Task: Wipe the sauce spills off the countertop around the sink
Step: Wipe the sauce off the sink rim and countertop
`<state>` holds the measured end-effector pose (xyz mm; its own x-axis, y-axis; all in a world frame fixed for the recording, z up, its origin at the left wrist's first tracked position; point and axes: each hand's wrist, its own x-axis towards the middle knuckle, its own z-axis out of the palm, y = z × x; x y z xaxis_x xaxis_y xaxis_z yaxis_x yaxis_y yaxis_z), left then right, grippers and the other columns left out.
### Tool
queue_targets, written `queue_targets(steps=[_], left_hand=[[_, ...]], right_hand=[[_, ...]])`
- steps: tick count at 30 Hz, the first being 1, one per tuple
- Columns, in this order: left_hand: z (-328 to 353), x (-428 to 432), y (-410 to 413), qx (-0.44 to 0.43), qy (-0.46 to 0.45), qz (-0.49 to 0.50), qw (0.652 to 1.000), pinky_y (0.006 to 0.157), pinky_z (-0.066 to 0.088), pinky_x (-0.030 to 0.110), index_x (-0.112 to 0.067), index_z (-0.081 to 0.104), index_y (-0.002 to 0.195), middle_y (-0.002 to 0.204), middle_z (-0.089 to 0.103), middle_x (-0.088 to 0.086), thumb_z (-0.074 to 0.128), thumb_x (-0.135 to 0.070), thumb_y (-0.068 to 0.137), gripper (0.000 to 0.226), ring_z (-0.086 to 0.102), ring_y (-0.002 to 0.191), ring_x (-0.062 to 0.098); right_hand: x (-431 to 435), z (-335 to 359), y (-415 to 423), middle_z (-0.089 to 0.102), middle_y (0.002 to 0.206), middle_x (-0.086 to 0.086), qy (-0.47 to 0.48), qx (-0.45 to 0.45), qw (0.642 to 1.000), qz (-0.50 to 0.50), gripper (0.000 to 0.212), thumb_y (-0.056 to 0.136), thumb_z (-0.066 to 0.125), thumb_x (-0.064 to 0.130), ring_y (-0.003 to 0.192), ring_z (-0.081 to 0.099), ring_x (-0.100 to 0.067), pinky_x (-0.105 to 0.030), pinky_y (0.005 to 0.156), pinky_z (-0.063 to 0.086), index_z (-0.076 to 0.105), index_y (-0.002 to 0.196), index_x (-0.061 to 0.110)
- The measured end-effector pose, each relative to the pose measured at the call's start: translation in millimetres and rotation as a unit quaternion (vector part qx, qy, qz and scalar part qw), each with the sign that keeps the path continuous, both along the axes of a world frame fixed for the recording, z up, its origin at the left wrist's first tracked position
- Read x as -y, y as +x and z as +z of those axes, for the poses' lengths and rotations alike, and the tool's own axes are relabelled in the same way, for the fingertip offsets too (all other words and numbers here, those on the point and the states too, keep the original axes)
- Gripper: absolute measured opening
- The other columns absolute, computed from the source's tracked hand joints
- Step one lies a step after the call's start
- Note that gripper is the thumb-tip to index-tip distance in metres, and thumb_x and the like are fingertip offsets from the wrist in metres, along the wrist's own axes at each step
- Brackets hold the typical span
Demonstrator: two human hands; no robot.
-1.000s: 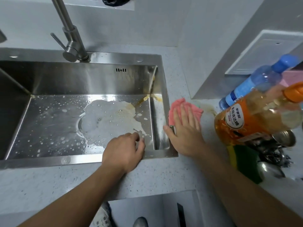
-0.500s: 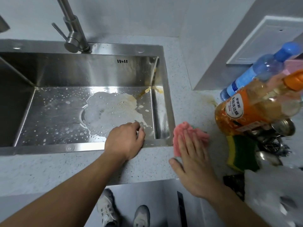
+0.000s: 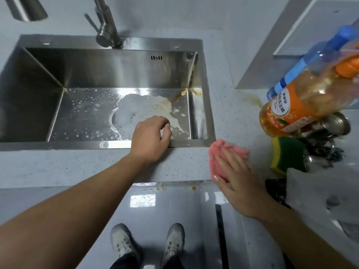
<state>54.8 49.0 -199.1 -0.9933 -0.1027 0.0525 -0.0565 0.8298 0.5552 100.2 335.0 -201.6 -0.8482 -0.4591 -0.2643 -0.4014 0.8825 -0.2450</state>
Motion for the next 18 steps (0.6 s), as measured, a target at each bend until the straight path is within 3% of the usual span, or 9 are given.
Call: queue_targets(steps=[2,4,7,11,13,18], left_hand=[[-0.1,19.7,21.0,-0.006,-0.042,0.022,0.999,0.094,0.043,0.041,-0.015,0.067,0.107,0.108,0.068,0.003,0.049,-0.026,0.099,0.023,0.061,0.099,0.026],[-7.3,43.3,47.3,0.013,-0.095,0.047,0.994,0.102,0.04,0.045,-0.013,0.067,0.112,0.121,0.064,0.008,0.046,-0.031,0.098,0.031,0.057,0.112,0.031],[-20.5,63.8,73.2,0.03,-0.118,0.042,0.992,0.113,0.032,0.054,-0.008,0.062,0.119,0.134,0.057,0.015,0.042,-0.03,0.098,0.036,0.045,0.13,0.033],[-23.6,65.0,76.9,-0.012,-0.086,0.046,0.995,0.116,0.029,0.055,-0.004,0.055,0.129,0.135,0.055,0.015,0.045,-0.021,0.098,0.038,0.045,0.132,0.031],[-22.1,66.8,78.4,-0.033,-0.055,0.063,0.996,0.113,0.033,0.056,-0.003,0.055,0.13,0.133,0.057,0.014,0.045,-0.018,0.097,0.037,0.047,0.128,0.03],[-18.8,70.8,79.4,-0.039,0.013,0.071,0.997,0.113,0.034,0.053,-0.007,0.054,0.132,0.13,0.058,0.01,0.042,-0.017,0.097,0.038,0.048,0.124,0.026]], right_hand=[[6.1,-3.5,-10.5,0.014,0.172,-0.001,0.006,-0.028,0.999,-0.035,0.073,0.102,0.013,0.06,0.159,0.008,-0.022,-0.047,0.125,0.009,0.016,0.164,0.021],[17.2,-13.6,-10.1,0.01,0.172,-0.008,0.059,-0.042,0.996,-0.054,0.079,0.101,-0.003,0.063,0.159,0.002,-0.026,-0.05,0.128,0.003,0.006,0.163,0.015],[63.1,-19.8,-4.1,-0.002,0.171,-0.013,0.092,-0.05,0.991,-0.078,0.082,0.098,-0.009,0.062,0.159,-0.002,-0.033,-0.057,0.127,0.003,-0.004,0.163,0.011],[167.6,-19.6,-2.2,0.012,0.172,-0.013,0.021,-0.071,0.994,0.076,0.073,0.105,0.008,0.052,0.159,0.007,-0.031,-0.052,0.128,0.004,0.01,0.164,0.008],[165.8,-20.4,-3.6,0.013,0.172,-0.008,0.016,-0.072,0.991,0.115,0.068,0.107,0.013,0.049,0.159,0.007,-0.027,-0.051,0.129,0.006,0.01,0.164,0.012],[87.5,-18.8,-8.0,0.024,0.169,-0.011,0.05,-0.081,0.99,-0.101,0.066,0.107,0.0,0.048,0.158,0.013,-0.031,-0.059,0.127,0.012,0.012,0.164,0.016]])
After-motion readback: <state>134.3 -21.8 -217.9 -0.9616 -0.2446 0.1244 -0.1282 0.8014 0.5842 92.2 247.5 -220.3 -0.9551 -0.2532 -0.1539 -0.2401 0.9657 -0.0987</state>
